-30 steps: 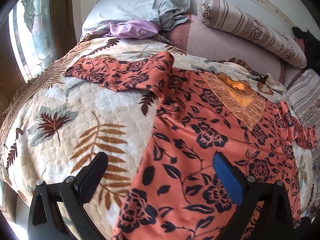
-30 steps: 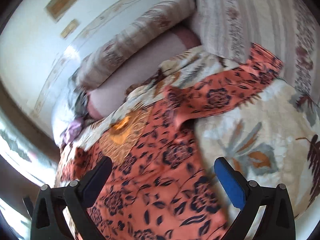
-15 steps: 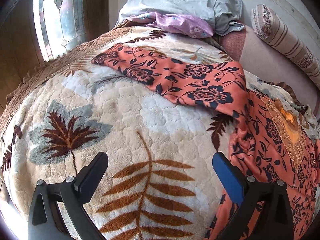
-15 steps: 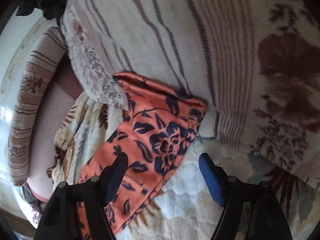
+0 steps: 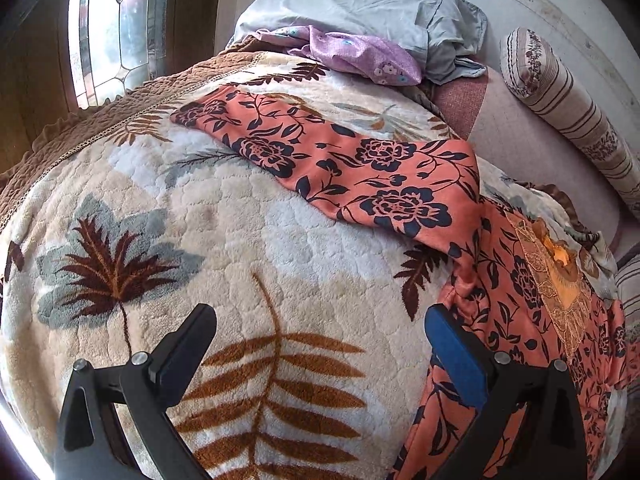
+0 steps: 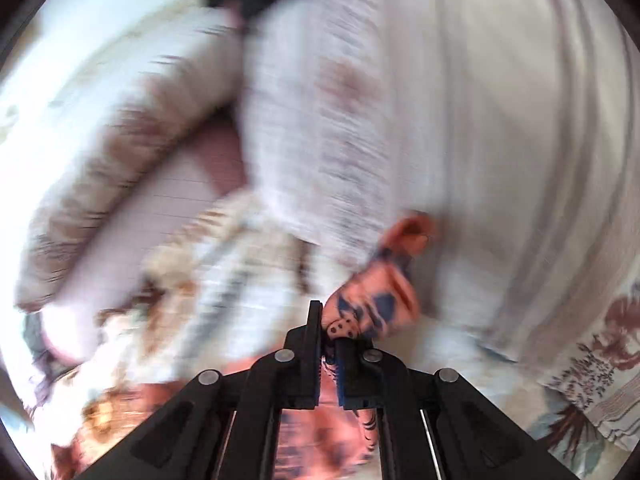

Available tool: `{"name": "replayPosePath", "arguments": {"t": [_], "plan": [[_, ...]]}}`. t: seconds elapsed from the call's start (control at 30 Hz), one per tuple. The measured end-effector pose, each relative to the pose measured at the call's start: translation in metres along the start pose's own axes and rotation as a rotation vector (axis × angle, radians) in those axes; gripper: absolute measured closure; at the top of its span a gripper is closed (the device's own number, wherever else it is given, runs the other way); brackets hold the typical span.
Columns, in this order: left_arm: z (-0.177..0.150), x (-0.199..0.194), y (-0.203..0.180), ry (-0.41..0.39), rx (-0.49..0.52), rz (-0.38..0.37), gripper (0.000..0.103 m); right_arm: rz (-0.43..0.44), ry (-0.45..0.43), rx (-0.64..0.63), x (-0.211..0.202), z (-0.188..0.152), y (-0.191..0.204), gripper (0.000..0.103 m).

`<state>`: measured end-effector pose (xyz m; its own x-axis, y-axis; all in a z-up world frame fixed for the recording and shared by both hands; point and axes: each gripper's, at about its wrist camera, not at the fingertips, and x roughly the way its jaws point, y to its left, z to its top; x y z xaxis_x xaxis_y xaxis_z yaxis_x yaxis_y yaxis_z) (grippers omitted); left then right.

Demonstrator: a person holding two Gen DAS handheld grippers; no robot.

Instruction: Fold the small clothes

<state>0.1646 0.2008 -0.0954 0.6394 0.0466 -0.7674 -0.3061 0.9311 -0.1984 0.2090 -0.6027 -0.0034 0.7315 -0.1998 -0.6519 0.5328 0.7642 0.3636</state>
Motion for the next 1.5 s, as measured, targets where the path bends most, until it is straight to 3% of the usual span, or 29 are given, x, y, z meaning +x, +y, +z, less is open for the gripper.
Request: {"name": "replayPosePath", "arguments": {"t": [0.13, 0.23, 0.3, 0.33, 0.4, 0.43, 0.47, 0.5, 0.57, 0.63, 0.77, 0.87, 0.93, 0.97, 1.03, 1.07, 1.13, 1.23, 1.4, 1.43, 1.5], "plan": [[0.002, -0.009, 0.003, -0.025, -0.012, -0.015, 0.000, 0.328, -0.053, -0.125, -0.068, 0.003, 0.127, 0.098], [0.003, -0.012, 0.008, -0.026, -0.029, -0.023, 0.000, 0.569, -0.019, -0.177, -0.105, -0.032, 0.212, 0.097], [0.003, -0.013, 0.010, -0.021, -0.042, -0.035, 0.000, 0.678, 0.028, -0.176, -0.116, -0.071, 0.249, 0.094], [0.004, -0.013, 0.011, -0.019, -0.046, -0.040, 0.000, 0.704, 0.066, -0.164, -0.116, -0.097, 0.263, 0.094], [0.004, -0.012, 0.012, -0.016, -0.050, -0.046, 0.000, 0.719, 0.185, -0.163, -0.091, -0.151, 0.291, 0.081], [0.004, -0.013, 0.012, -0.016, -0.049, -0.048, 0.000, 0.709, 0.255, -0.155, -0.073, -0.178, 0.298, 0.053], [0.004, -0.012, 0.011, -0.015, -0.048, -0.049, 0.000, 0.685, 0.327, -0.155, -0.052, -0.208, 0.302, 0.011], [0.004, -0.013, 0.011, -0.012, -0.047, -0.054, 0.000, 0.653, 0.404, -0.166, -0.030, -0.236, 0.302, 0.004], [0.004, -0.013, 0.010, -0.010, -0.044, -0.064, 0.000, 0.568, 0.555, -0.183, 0.004, -0.288, 0.292, 0.004], [0.005, -0.017, 0.009, -0.026, -0.035, -0.065, 0.000, 0.550, 0.646, -0.138, 0.024, -0.306, 0.270, 0.005], [0.006, -0.022, 0.001, -0.050, -0.012, -0.080, 0.000, 0.599, 0.540, -0.135, -0.004, -0.271, 0.228, 0.005], [0.002, -0.025, -0.009, -0.067, 0.038, -0.066, 0.000, 0.611, 0.491, -0.096, -0.002, -0.233, 0.199, 0.005], [-0.001, -0.024, -0.013, -0.066, 0.066, -0.051, 0.000, 0.534, 0.526, -0.040, 0.020, -0.217, 0.175, 0.005], [-0.002, -0.022, -0.015, -0.062, 0.077, -0.047, 0.000, 0.469, 0.594, 0.013, 0.042, -0.218, 0.151, 0.016], [-0.004, -0.020, -0.017, -0.061, 0.096, -0.031, 0.000, 0.579, 0.610, 0.258, 0.050, -0.202, 0.111, 0.023], [-0.005, -0.020, -0.018, -0.066, 0.101, -0.025, 0.000, 0.582, 0.594, 0.265, 0.043, -0.188, 0.103, 0.020], [-0.005, -0.020, -0.021, -0.074, 0.111, -0.028, 0.000, 0.587, 0.530, 0.183, 0.030, -0.161, 0.094, 0.020], [-0.007, -0.020, -0.029, -0.089, 0.146, -0.020, 0.000, 0.479, 0.483, 0.103, 0.031, -0.125, 0.068, 0.020], [-0.010, -0.012, -0.037, -0.076, 0.183, -0.002, 0.000, 0.382, 0.517, 0.045, 0.076, -0.097, 0.048, 0.021], [-0.010, -0.011, -0.038, -0.075, 0.186, 0.003, 0.000, 0.384, 0.515, 0.020, 0.084, -0.095, 0.057, 0.025], [-0.010, -0.008, -0.039, -0.070, 0.190, 0.003, 0.000, 0.387, 0.546, -0.030, 0.098, -0.094, 0.068, 0.045]]}}
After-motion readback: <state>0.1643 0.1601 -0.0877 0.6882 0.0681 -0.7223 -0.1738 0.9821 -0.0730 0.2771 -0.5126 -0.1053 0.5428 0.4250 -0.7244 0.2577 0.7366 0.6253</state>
